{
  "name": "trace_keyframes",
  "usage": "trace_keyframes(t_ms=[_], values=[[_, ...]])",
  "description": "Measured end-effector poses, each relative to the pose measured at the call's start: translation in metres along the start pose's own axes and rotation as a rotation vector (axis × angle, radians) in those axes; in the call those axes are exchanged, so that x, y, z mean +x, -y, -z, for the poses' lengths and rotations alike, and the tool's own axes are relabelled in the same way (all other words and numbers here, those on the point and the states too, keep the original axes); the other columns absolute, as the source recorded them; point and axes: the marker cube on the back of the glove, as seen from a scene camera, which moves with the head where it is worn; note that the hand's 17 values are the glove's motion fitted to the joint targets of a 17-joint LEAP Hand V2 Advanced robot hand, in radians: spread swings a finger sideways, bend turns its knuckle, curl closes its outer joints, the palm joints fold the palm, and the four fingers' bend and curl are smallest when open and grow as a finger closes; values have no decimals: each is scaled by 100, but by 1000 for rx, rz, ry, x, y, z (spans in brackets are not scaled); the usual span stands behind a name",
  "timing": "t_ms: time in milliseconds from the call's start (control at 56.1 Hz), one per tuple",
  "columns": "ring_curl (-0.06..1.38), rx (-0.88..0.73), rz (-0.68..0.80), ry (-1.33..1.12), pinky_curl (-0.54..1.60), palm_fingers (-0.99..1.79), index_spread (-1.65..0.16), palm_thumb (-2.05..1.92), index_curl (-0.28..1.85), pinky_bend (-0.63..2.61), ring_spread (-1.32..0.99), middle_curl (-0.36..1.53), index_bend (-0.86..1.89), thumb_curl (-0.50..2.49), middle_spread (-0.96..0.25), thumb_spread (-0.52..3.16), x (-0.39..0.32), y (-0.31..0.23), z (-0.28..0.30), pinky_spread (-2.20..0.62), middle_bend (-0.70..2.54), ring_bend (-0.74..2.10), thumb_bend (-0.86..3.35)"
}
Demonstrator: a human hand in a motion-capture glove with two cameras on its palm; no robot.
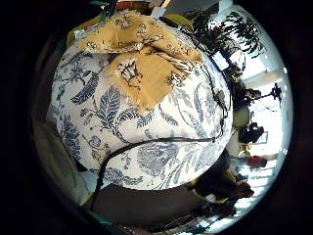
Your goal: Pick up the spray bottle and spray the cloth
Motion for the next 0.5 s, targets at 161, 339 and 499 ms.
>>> trace_keyframes(t_ms=[161, 339, 499], values=[[33, 4, 3, 37, 27, 44, -41, 53, 33, 16, -9, 34, 18, 33, -5, 100, 2, -9, -6, 20, 20, 27, -3], [33, 54, 33, 10, 24, 50, -41, 53, 34, 13, -10, 36, 18, 33, -5, 100, 1, -25, -6, 20, 25, 31, -3], [35, 41, 38, -58, 26, 62, -39, 54, 32, 18, -11, 38, 14, 33, -7, 100, 0, -32, -1, 19, 28, 36, -3]])
